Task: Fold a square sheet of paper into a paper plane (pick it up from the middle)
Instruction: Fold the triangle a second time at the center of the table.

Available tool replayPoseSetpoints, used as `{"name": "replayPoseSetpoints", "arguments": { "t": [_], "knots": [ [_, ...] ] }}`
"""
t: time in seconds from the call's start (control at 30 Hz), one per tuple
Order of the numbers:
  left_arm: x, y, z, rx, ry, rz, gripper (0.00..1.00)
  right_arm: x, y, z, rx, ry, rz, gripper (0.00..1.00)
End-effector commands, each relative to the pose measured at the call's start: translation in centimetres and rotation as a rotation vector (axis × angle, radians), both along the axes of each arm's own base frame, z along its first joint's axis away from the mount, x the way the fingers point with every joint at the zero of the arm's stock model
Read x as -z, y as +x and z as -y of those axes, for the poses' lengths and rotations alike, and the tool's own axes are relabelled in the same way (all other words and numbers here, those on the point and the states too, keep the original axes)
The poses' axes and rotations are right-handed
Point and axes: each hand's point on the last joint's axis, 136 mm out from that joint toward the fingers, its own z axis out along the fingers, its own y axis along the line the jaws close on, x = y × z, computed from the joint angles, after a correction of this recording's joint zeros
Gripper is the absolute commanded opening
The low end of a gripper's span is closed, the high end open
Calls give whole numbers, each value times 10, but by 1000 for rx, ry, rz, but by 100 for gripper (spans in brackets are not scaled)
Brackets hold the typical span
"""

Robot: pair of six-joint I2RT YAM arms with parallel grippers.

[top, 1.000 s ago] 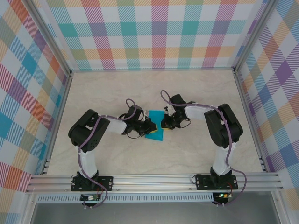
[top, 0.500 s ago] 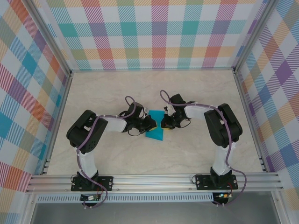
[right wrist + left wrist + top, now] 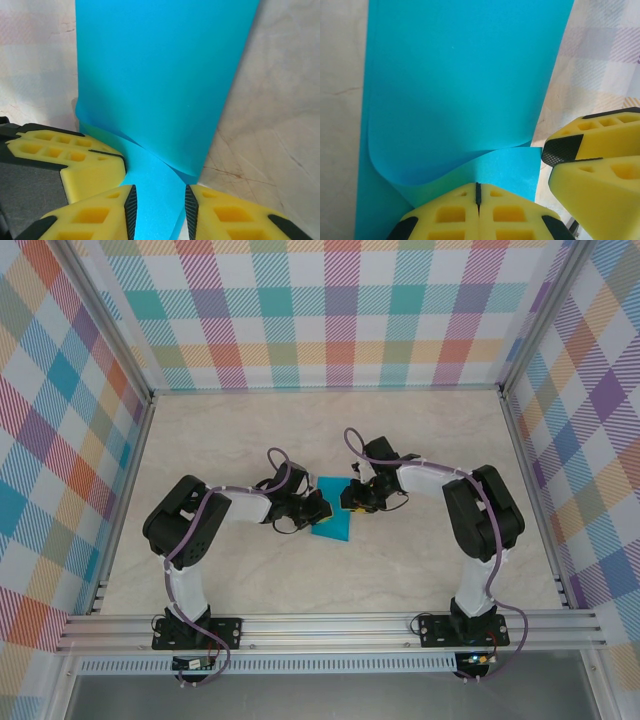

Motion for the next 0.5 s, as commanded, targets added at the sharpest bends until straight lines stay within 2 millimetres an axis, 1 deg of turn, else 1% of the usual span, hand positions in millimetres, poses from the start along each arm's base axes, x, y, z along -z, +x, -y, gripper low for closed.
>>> {"name": "replayPoseSetpoints", "arguments": {
  "t": [0.0,0.1,0.17,0.37,0.47],
  "knots": [
    [10,-5,-4,5,34,-11,3,-10,2,1,15,-4,13,36],
    [9,-5,-3,6,31,-8,3,-6,2,4,23,-26,1,41],
    [8,-5,-3,6,29,-6,3,-5,1,4,22,-26,-5,41],
    [6,-6,-3,6,22,-3,3,-7,-4,-7,-15,39,-32,35],
    [4,-5,-2,7,18,1,3,-4,-5,-7,-17,34,-46,34]
  ]
}}
